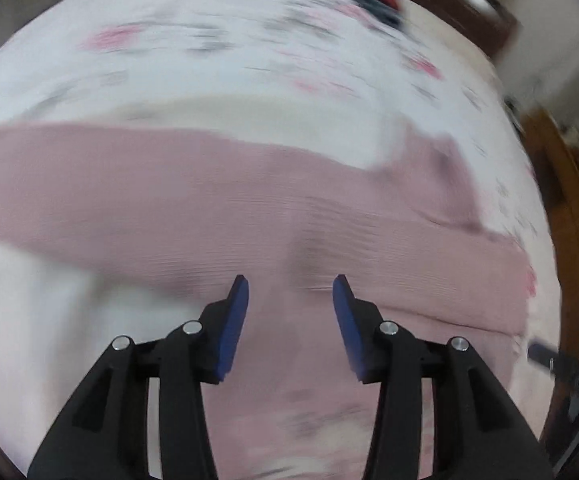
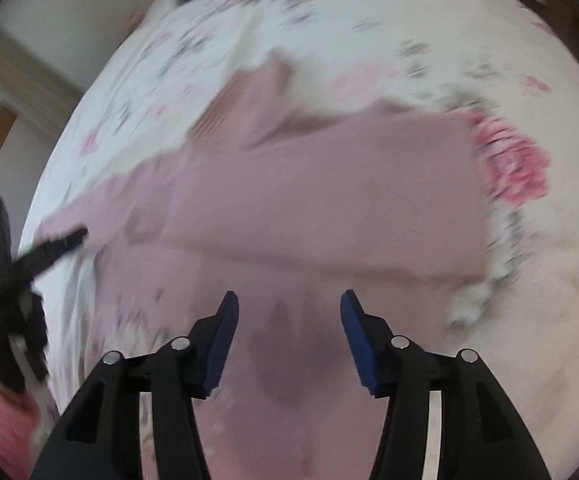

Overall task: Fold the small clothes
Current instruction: 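Grasp the other sleeve cuff with the left tool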

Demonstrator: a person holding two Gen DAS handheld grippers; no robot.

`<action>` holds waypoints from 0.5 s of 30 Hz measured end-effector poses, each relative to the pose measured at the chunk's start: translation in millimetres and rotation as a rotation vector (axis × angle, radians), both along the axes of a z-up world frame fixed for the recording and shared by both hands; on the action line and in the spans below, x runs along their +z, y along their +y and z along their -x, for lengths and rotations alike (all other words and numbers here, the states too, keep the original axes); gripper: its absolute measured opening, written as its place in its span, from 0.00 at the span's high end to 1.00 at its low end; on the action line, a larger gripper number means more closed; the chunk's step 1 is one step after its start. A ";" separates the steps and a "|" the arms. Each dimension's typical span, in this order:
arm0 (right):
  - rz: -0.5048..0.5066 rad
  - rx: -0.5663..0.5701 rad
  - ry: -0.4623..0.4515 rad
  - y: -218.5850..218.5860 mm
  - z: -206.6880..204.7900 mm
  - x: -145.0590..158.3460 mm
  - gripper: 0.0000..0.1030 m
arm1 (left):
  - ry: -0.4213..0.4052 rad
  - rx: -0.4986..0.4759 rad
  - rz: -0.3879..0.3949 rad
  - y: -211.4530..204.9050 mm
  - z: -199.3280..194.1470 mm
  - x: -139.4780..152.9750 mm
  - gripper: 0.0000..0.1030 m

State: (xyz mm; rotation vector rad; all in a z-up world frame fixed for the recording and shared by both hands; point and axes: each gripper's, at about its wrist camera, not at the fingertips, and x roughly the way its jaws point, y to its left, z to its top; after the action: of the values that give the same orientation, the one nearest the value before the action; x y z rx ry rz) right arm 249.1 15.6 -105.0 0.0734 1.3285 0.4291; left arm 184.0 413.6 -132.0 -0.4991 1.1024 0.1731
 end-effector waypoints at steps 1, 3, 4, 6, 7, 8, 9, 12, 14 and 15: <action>-0.002 0.016 0.012 9.8 7.3 -5.1 0.48 | 0.008 0.039 -0.015 22.1 13.0 -1.1 0.56; -0.021 0.048 0.043 29.8 16.7 -16.0 0.48 | 0.033 0.133 -0.059 70.9 41.4 -4.9 0.55; -0.034 0.066 0.060 41.1 23.8 -23.8 0.48 | 0.044 0.177 -0.065 91.9 52.6 -7.2 0.55; -0.032 0.092 0.074 57.8 31.9 -34.4 0.48 | 0.060 0.297 -0.047 143.2 76.9 -10.7 0.55; -0.020 0.111 0.078 68.6 36.9 -41.6 0.48 | 0.063 0.346 -0.039 162.4 85.7 -13.5 0.55; -0.014 0.122 0.082 74.2 39.1 -46.1 0.48 | 0.066 0.395 -0.033 181.0 94.3 -14.8 0.55; -0.009 0.134 0.090 82.0 40.9 -51.5 0.48 | 0.065 0.446 -0.019 200.0 100.4 -19.0 0.55; -0.002 0.147 0.108 94.4 43.0 -63.9 0.48 | 0.019 0.550 0.051 239.6 108.6 -29.3 0.55; 0.014 0.144 0.111 97.7 42.7 -70.7 0.48 | -0.035 0.607 0.114 259.7 108.6 -34.5 0.55; 0.015 0.143 0.111 97.7 41.7 -72.9 0.48 | -0.052 0.623 0.127 265.1 106.3 -36.0 0.55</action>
State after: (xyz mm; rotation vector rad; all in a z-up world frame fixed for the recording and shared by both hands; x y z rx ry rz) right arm 207.4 113.4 -177.9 -0.0104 1.4514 0.5423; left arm 77.7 678.7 -168.0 -0.9480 0.8821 0.6333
